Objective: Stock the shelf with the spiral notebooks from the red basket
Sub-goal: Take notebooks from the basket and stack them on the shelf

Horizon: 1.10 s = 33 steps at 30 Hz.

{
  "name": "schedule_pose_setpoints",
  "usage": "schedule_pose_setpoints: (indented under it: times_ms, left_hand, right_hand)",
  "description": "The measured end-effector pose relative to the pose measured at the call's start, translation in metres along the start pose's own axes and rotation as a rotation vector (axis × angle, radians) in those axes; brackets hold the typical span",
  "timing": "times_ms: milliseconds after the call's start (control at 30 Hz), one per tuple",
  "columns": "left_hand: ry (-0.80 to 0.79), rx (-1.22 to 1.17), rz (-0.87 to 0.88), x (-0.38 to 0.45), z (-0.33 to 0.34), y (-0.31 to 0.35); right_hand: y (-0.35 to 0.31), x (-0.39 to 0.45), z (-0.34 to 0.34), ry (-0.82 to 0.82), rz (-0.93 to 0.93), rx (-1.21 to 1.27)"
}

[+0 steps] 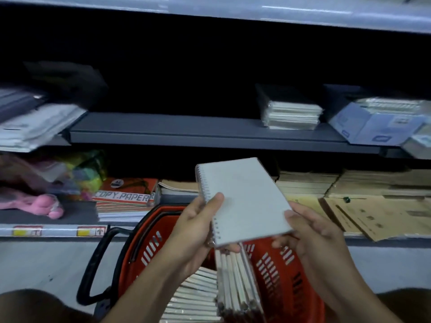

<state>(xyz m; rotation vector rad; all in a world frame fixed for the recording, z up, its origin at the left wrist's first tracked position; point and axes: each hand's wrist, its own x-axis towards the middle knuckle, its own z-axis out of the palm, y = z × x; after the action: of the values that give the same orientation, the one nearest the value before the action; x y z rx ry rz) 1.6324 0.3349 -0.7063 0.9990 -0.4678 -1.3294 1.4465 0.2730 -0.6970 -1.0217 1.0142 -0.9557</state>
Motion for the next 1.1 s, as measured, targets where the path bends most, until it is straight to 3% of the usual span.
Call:
schedule_pose_setpoints:
  times_ms: [167, 433, 833, 1100]
  left_hand:
    - [-0.061, 0.025, 0.15, -0.002, -0.003, -0.002]
    - [0.012, 0.041, 0.314, 0.011, 0.017, -0.008]
    - [0.04, 0.05, 0.247, 0.048, 0.042, -0.02]
    - [-0.031, 0.044, 0.292, 0.129, 0.103, 0.03]
  right_hand:
    - [-0.002, 0.003, -0.008, -0.022, -0.15, -0.015]
    - [-0.011, 0.019, -0.017, -0.025, -0.208, -0.032]
    - [-0.004, 0.047, -0.046, 0.076, -0.218, 0.001]
    - [-0.074, 0.135, -0.052, 0.047, -0.269, 0.046]
